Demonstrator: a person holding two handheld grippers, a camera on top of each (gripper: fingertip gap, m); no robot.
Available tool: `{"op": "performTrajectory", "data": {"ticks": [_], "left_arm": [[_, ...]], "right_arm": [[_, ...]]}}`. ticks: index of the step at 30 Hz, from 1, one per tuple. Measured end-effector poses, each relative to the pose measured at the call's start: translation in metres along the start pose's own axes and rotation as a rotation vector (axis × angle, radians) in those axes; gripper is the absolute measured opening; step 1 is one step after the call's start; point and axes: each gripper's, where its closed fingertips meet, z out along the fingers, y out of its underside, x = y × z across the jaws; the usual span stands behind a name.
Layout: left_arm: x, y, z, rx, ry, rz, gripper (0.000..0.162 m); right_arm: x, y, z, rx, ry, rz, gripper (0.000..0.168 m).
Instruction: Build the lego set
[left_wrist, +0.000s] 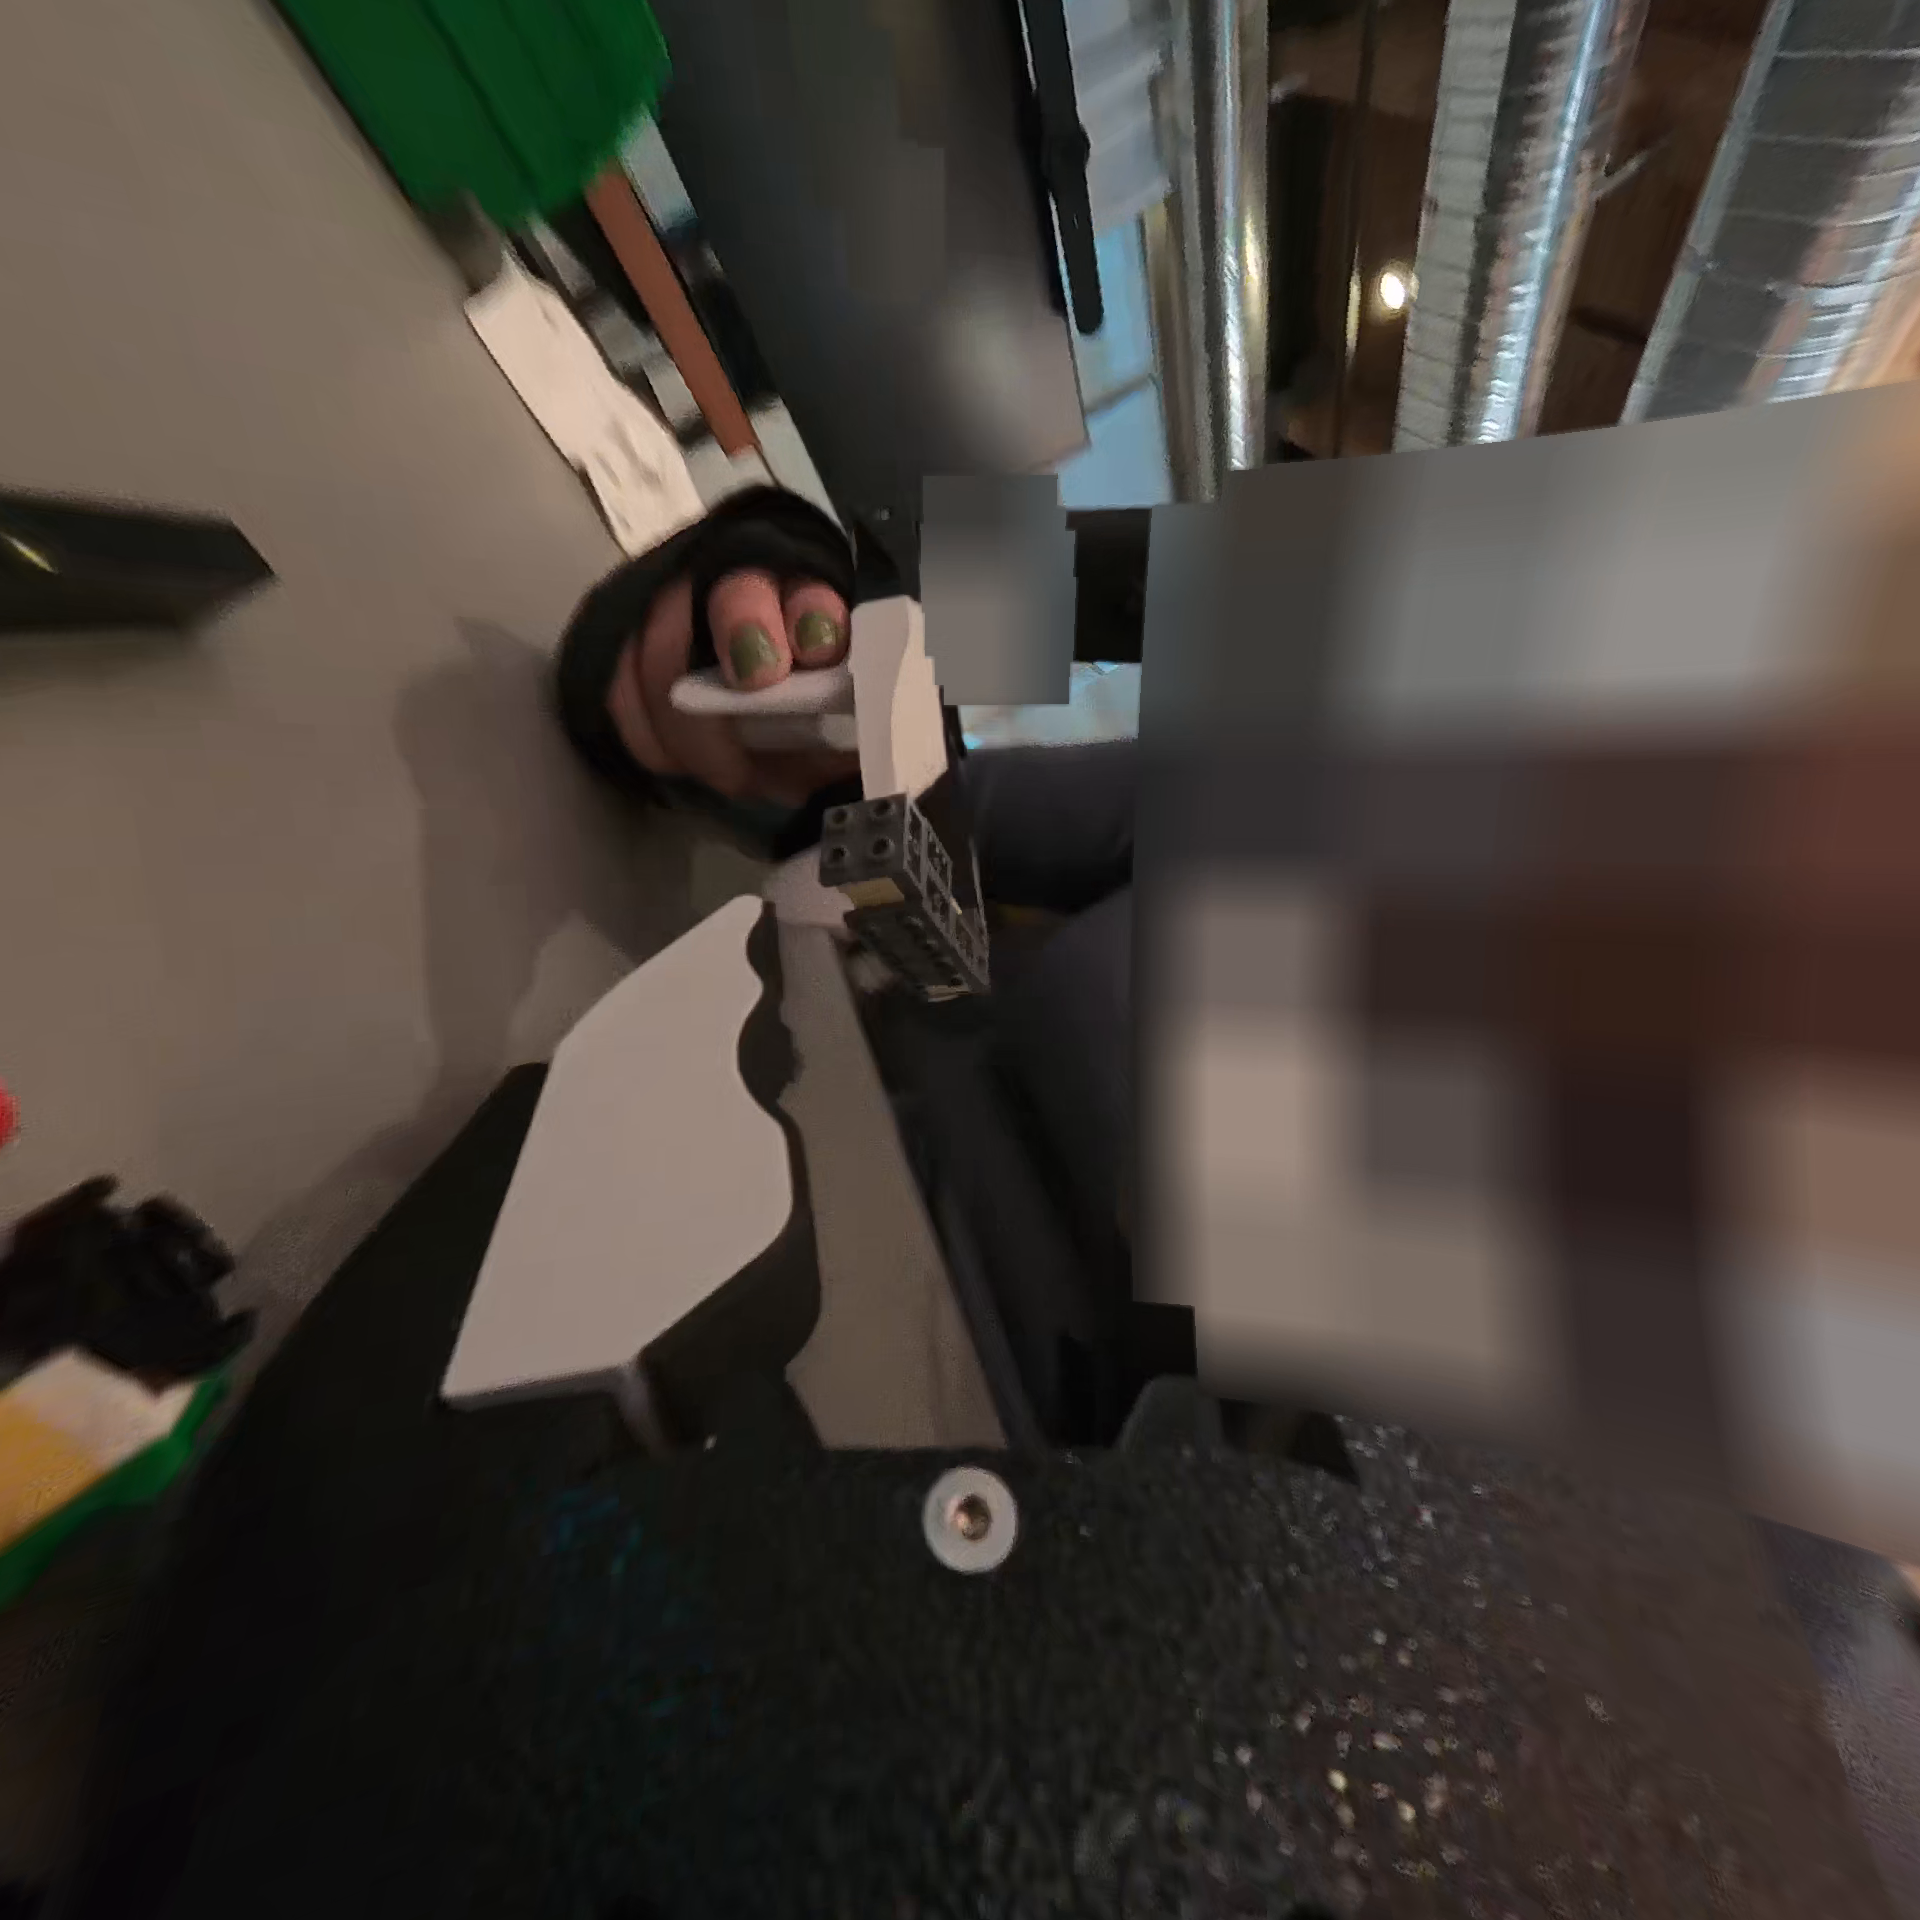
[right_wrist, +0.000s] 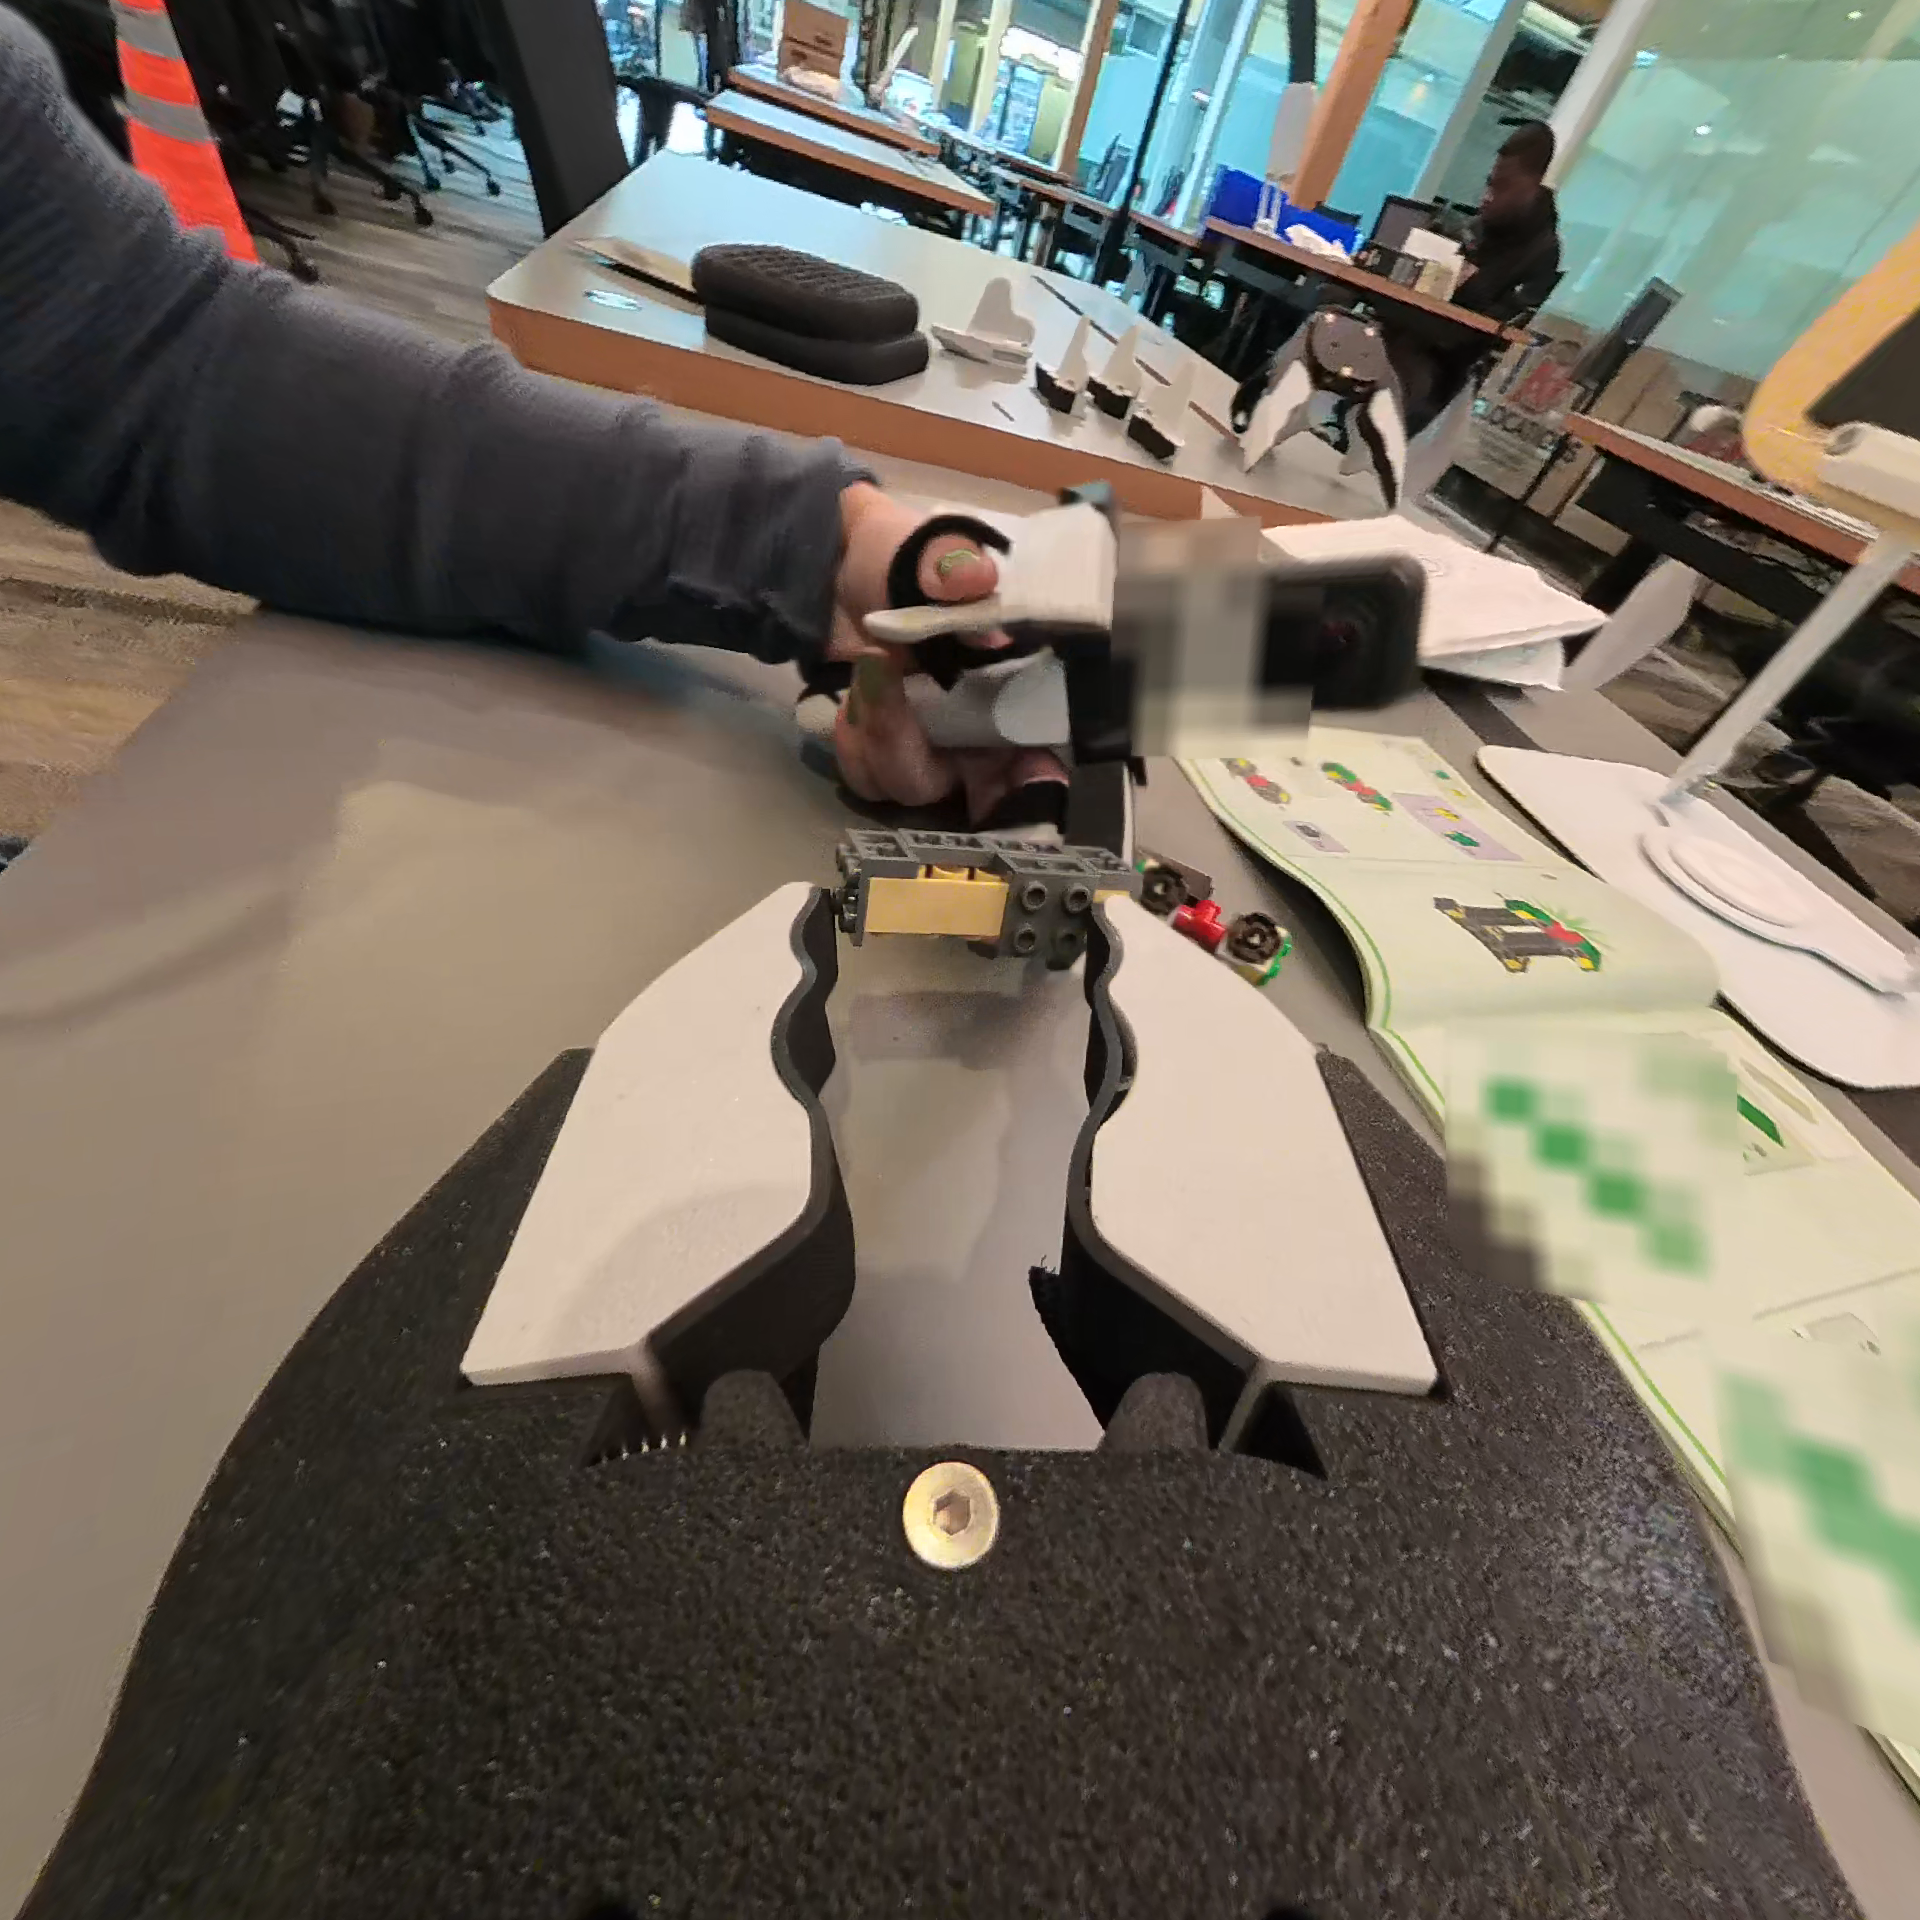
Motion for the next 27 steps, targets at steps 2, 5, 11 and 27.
{"op": "performTrajectory", "data": {"ticks": [2,5,11,27], "left_arm": [[0.000,-0.009,-0.005,0.084,-0.092,0.159,0.074],[-0.002,-0.013,-0.007,0.135,-0.278,0.419,0.087],[-0.010,-0.007,0.016,0.071,-0.495,0.729,0.107],[-0.004,-0.016,0.018,0.144,-0.502,0.783,0.072]], "right_arm": [[0.007,-0.001,-0.003,0.018,0.019,0.035,0.046],[0.015,-0.004,-0.007,0.060,0.033,0.102,0.045],[0.022,-0.008,-0.010,0.105,0.041,0.168,0.045],[0.016,-0.012,-0.009,0.139,-0.011,0.186,0.045]]}}
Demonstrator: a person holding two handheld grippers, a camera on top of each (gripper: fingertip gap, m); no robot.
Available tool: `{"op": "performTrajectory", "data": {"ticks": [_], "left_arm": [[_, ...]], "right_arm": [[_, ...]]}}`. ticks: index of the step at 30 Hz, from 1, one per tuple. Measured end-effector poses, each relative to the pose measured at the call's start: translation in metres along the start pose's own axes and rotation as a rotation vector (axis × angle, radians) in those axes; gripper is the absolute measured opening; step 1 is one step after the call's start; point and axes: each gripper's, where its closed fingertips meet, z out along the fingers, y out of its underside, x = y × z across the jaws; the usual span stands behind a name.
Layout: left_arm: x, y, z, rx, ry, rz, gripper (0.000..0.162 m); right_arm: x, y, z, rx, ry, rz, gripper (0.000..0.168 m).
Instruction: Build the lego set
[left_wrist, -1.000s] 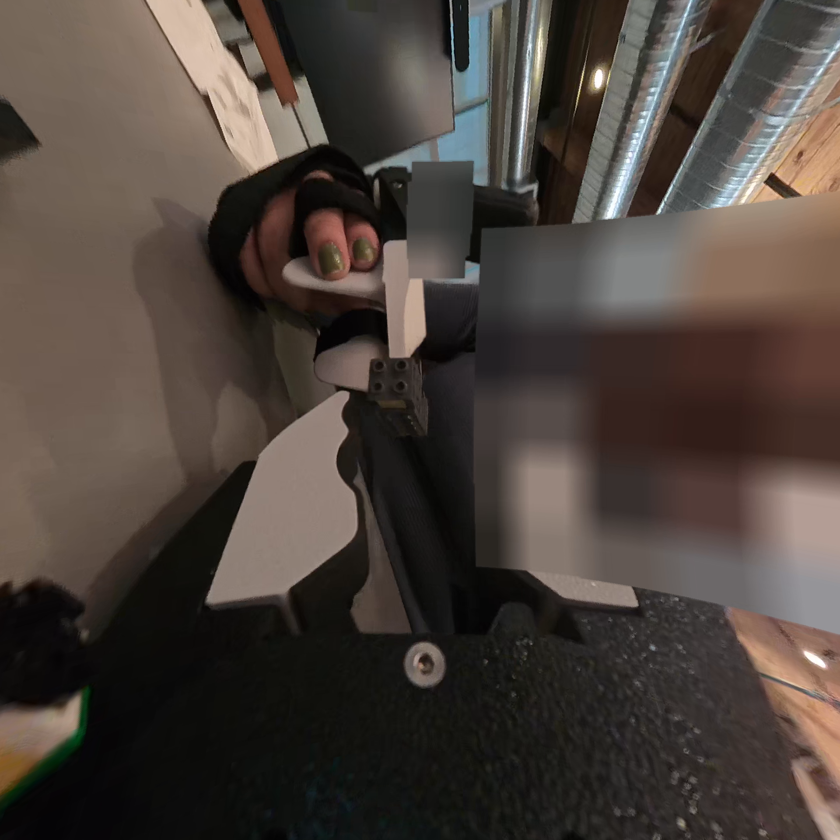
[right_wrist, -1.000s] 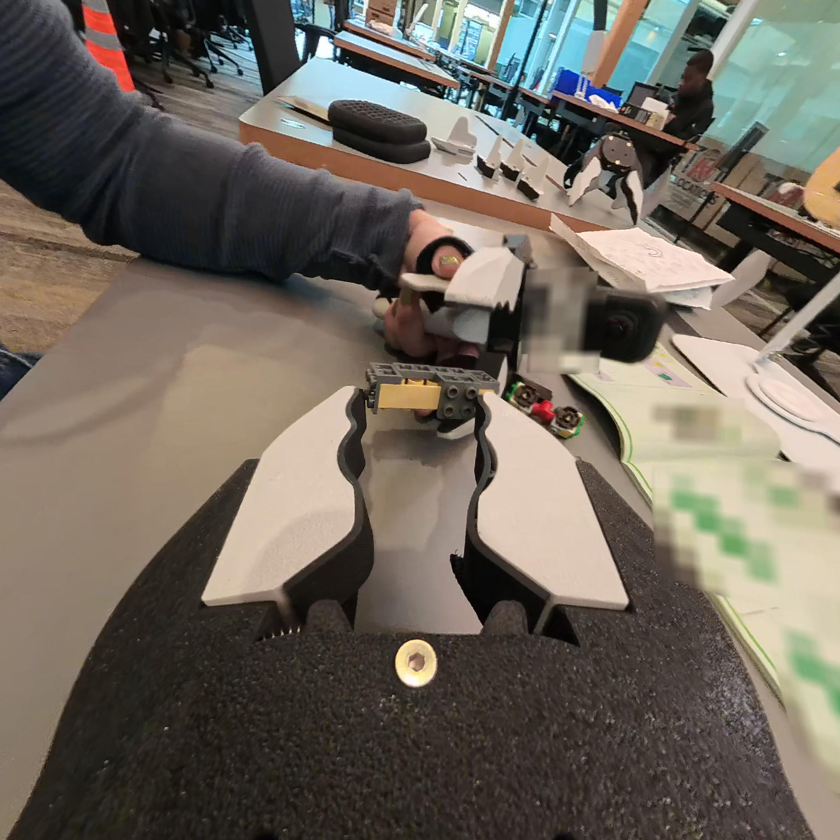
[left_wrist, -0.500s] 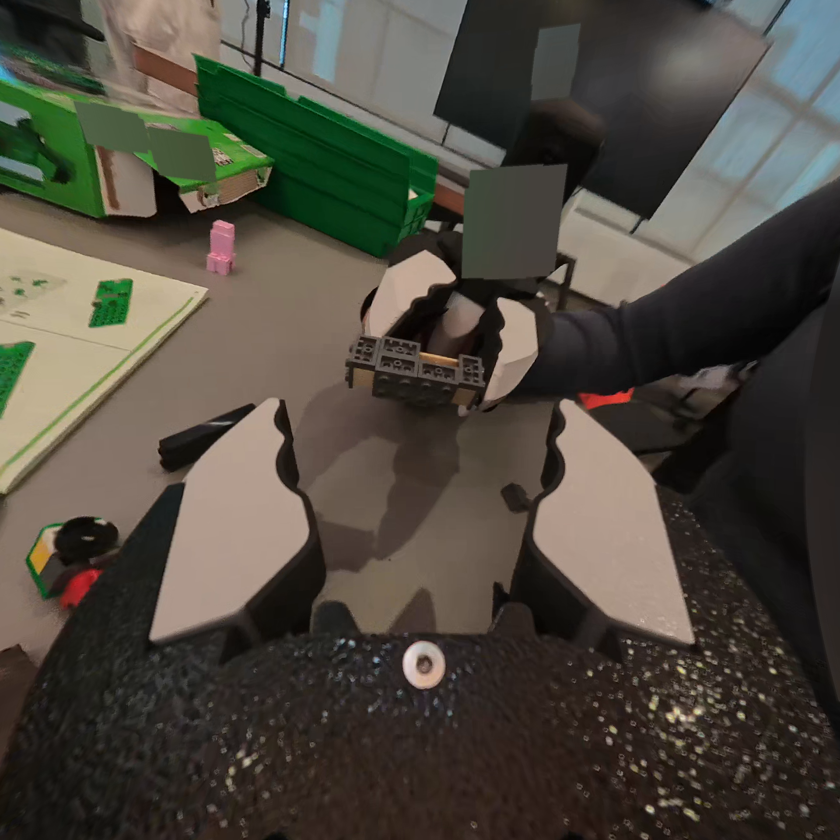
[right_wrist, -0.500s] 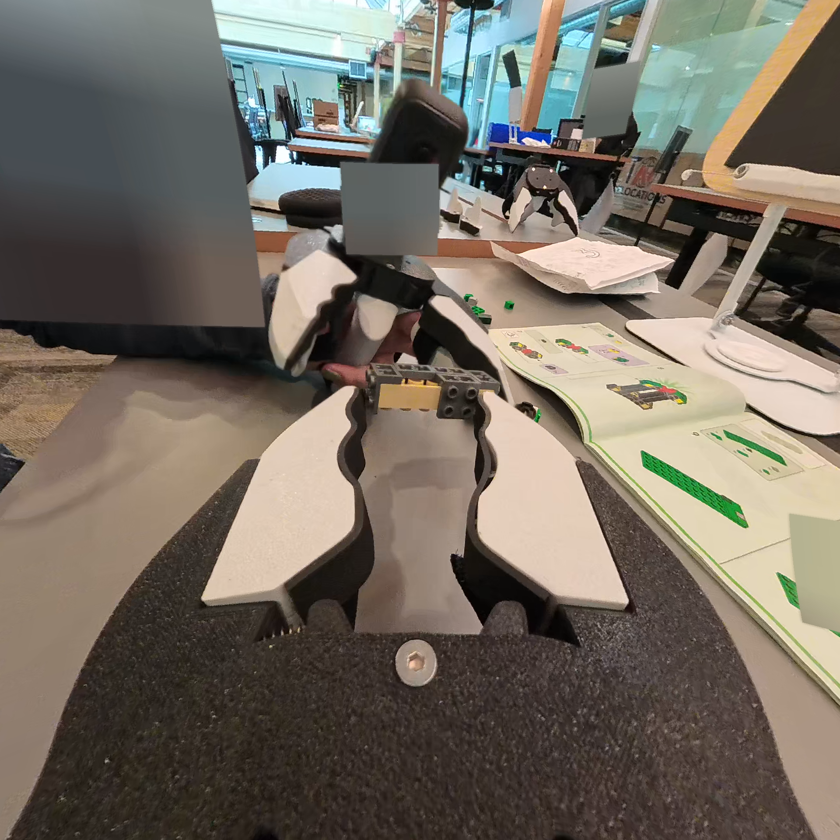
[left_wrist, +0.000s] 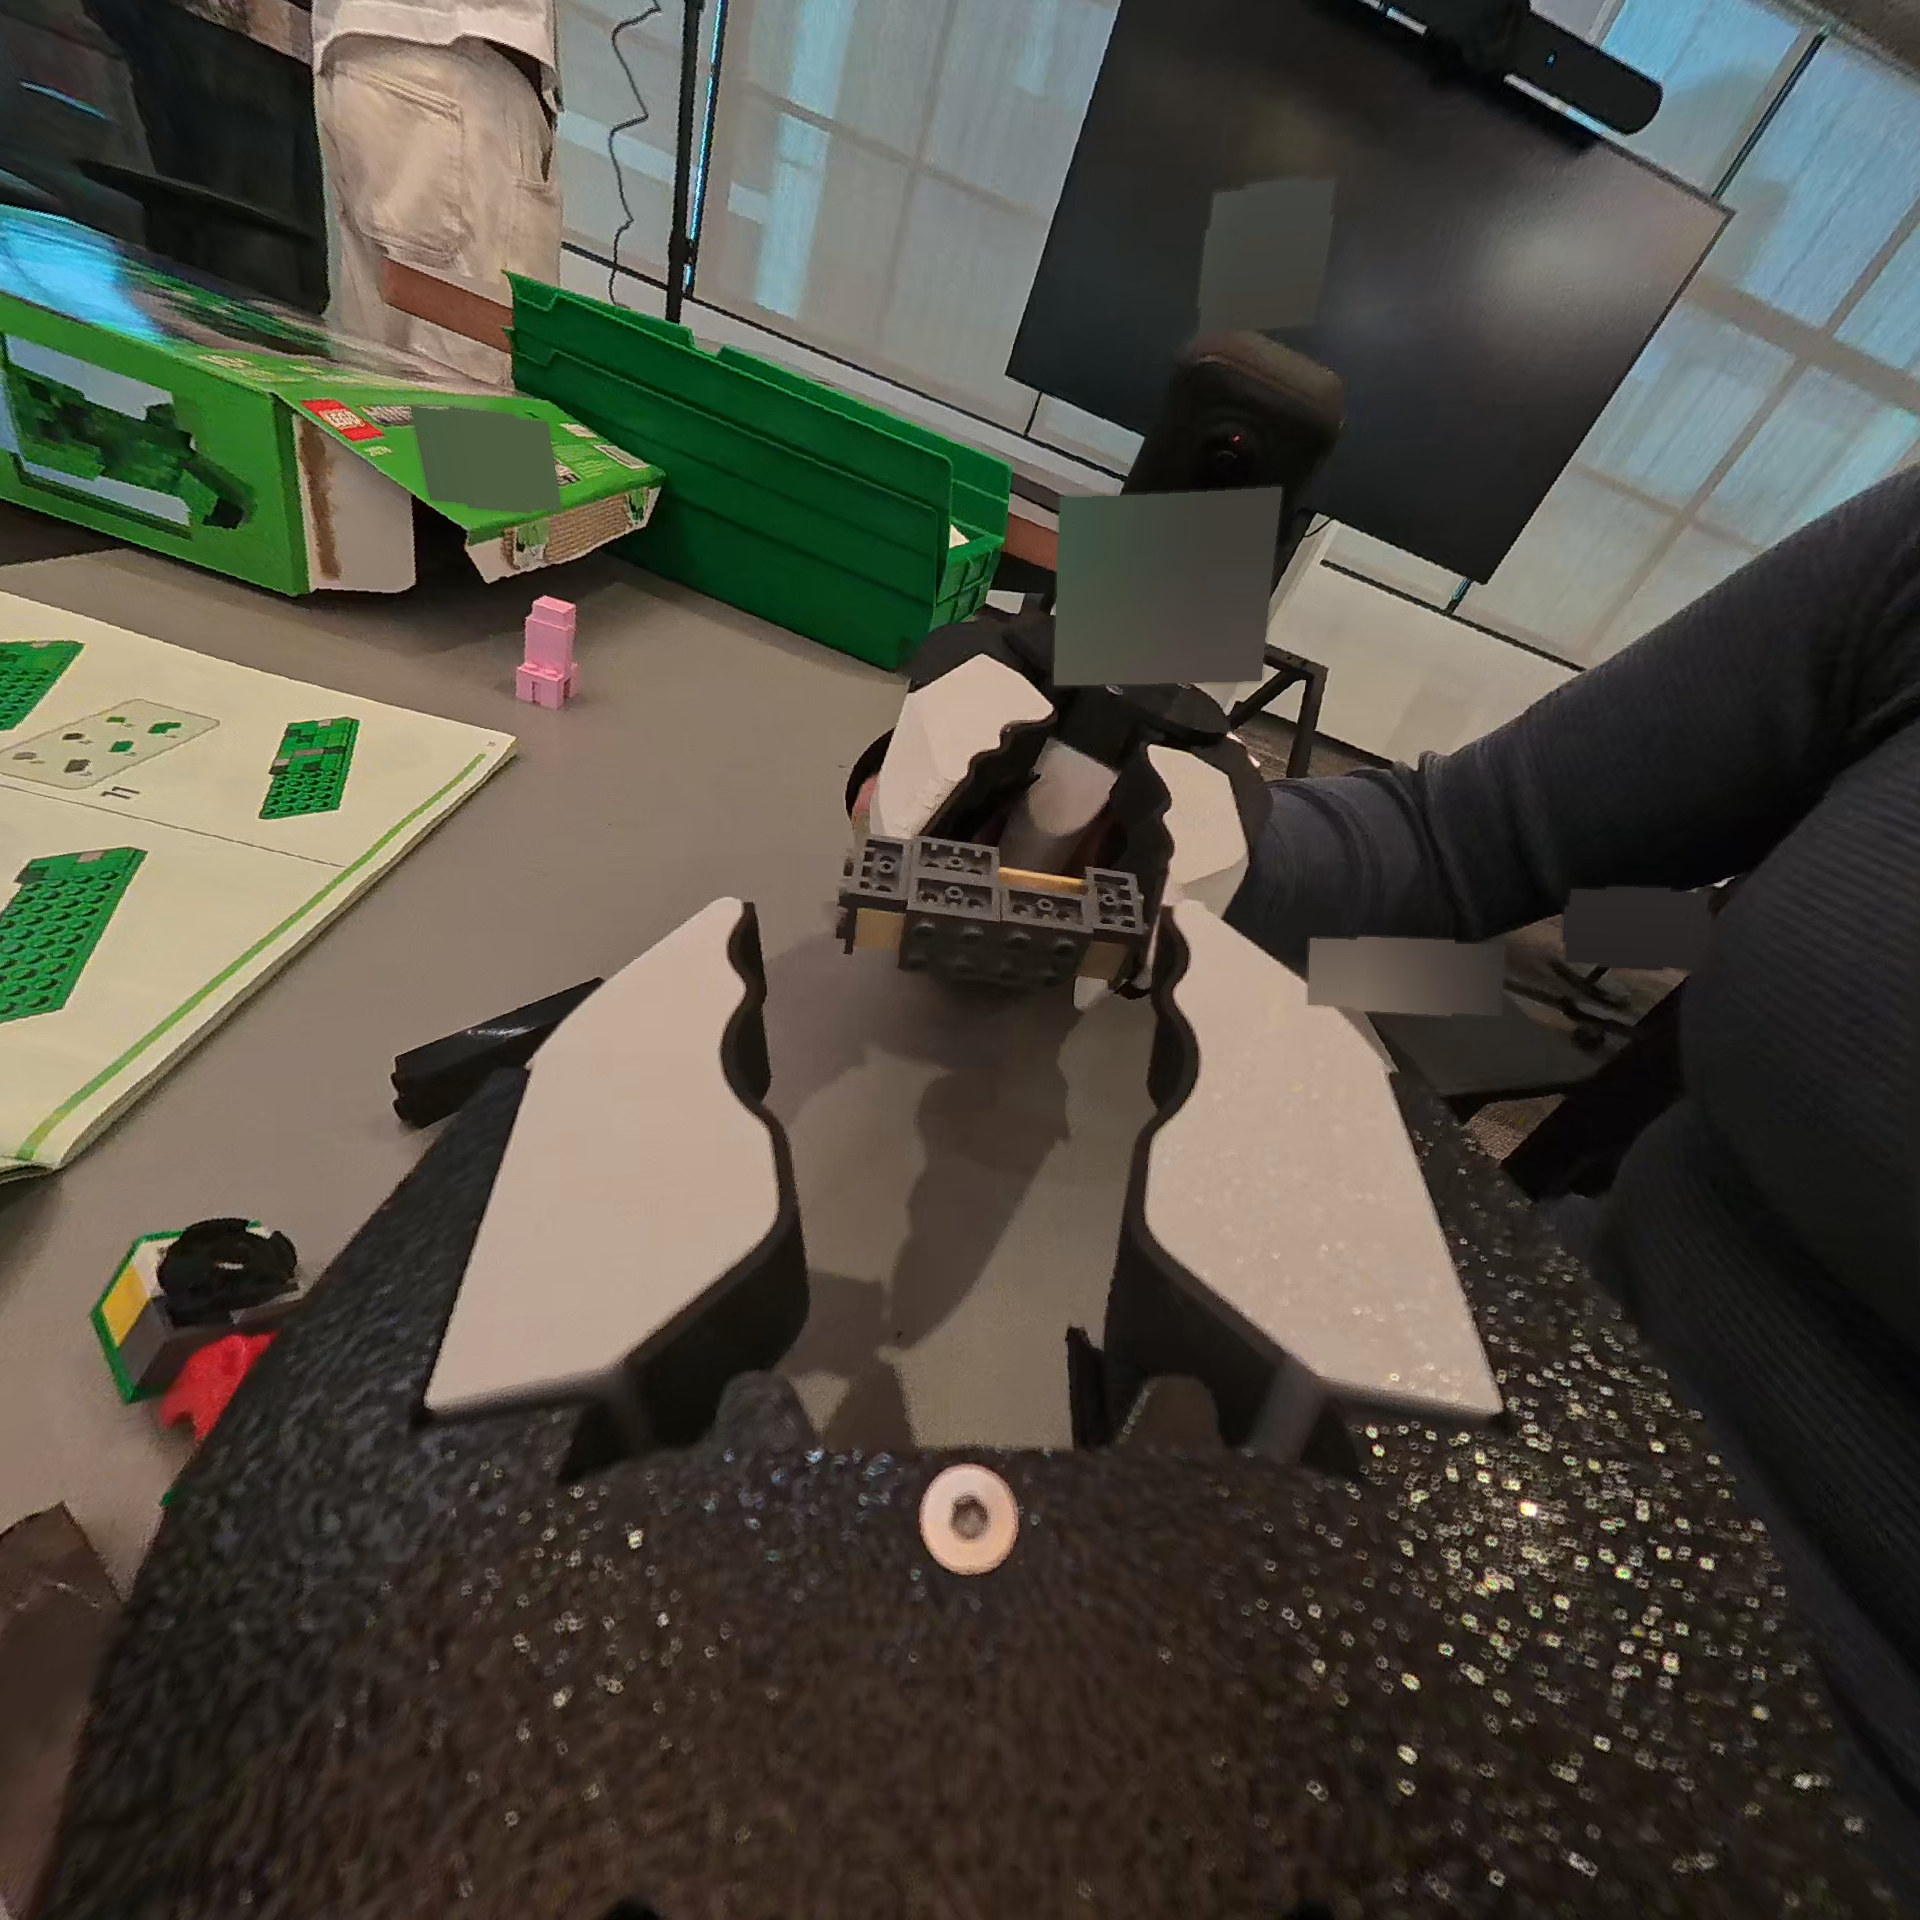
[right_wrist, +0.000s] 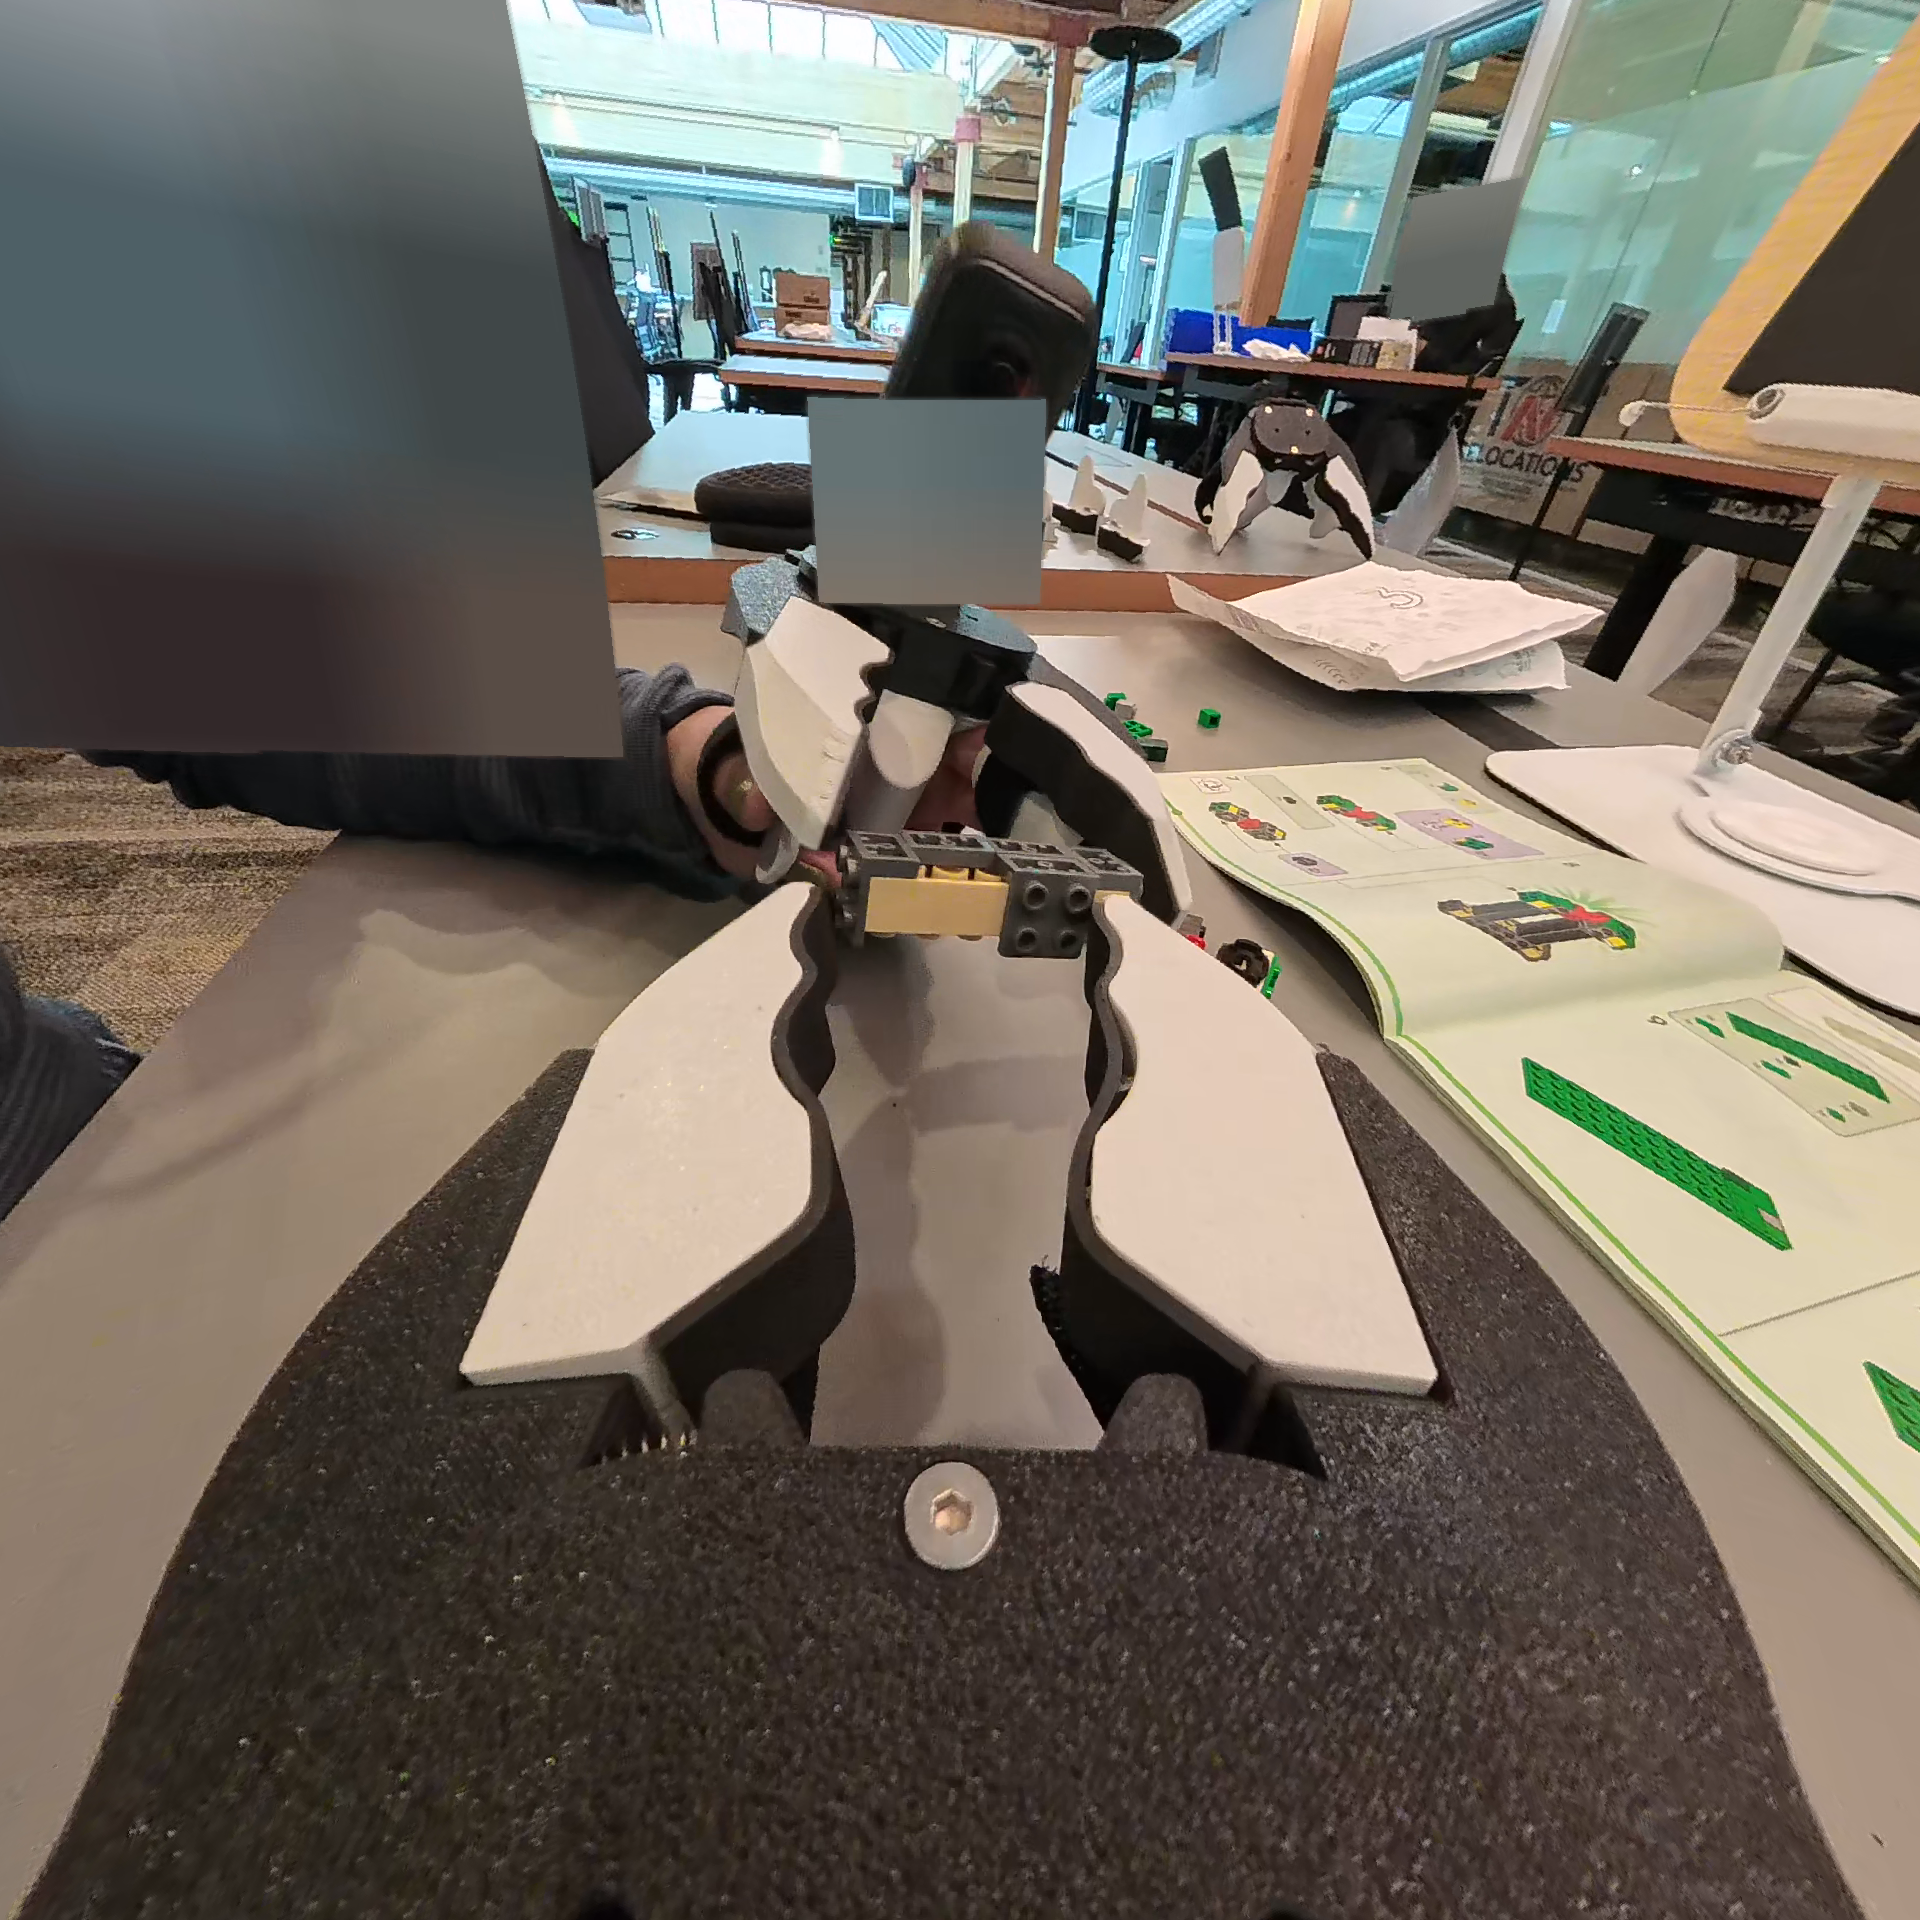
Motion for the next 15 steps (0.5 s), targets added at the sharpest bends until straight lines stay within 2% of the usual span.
{"op": "performTrajectory", "data": {"ticks": [5,8,15], "left_arm": [[0.0023,0.0036,0.0028,-0.031,0.009,0.012,0.070],[0.0075,0.0053,0.0029,-0.042,0.046,0.010,0.058],[0.0094,0.0040,-0.0010,-0.031,0.094,-0.048,0.057]], "right_arm": [[-0.0011,-0.0007,0.0003,0.005,-0.005,-0.001,0.045],[-0.0013,-0.0002,0.0006,0.002,-0.006,0.000,0.045],[-0.0046,-0.0085,-0.0037,0.047,-0.001,-0.087,0.051]]}}
